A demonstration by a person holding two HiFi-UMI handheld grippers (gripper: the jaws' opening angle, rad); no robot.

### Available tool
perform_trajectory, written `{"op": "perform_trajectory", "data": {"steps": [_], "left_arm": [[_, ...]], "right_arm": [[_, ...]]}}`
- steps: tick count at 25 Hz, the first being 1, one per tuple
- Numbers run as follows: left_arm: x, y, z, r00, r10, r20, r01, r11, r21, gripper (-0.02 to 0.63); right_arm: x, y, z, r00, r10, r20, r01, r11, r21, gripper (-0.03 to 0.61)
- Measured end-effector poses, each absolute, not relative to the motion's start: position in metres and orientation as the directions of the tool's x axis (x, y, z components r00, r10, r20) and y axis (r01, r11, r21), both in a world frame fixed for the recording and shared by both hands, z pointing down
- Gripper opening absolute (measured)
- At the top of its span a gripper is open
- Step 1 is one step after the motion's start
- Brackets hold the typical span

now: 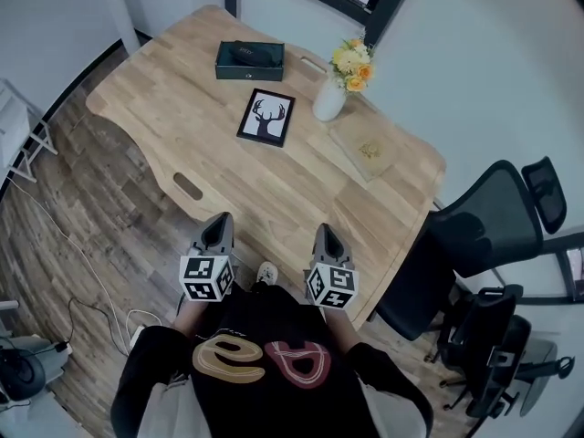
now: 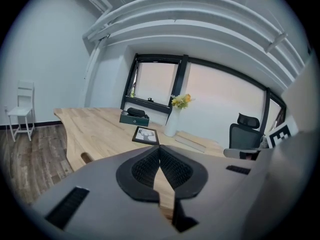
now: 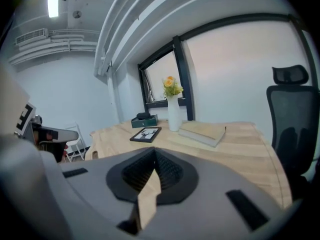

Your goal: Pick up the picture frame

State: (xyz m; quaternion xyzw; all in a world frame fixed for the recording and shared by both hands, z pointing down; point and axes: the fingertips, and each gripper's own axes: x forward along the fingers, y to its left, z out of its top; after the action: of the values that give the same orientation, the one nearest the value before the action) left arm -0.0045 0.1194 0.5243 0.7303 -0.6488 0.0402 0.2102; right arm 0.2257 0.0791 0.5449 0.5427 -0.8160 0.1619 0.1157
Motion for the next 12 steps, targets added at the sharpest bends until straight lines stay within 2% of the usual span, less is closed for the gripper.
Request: {"op": "perform_trajectory", "data": {"steps": [8,12], "left_arm": [[0.002,0.092,0.530,0.187,-0.919,0.347,-0.956,-0.089,0.279,0.017],[-0.001,0.073,0.524,0.222,-0.916,0.333,-0.962,-0.150,0.229,0.017]], "right_arm": [[0.218,0.067,0.540,-0.390,-0.852,0.351,-0.921,0.359,-0.152,0.011],[0.211,0.060,0.538,-0.362,-0.863,0.353,-0.932,0.328,-0.154,0.011]]}}
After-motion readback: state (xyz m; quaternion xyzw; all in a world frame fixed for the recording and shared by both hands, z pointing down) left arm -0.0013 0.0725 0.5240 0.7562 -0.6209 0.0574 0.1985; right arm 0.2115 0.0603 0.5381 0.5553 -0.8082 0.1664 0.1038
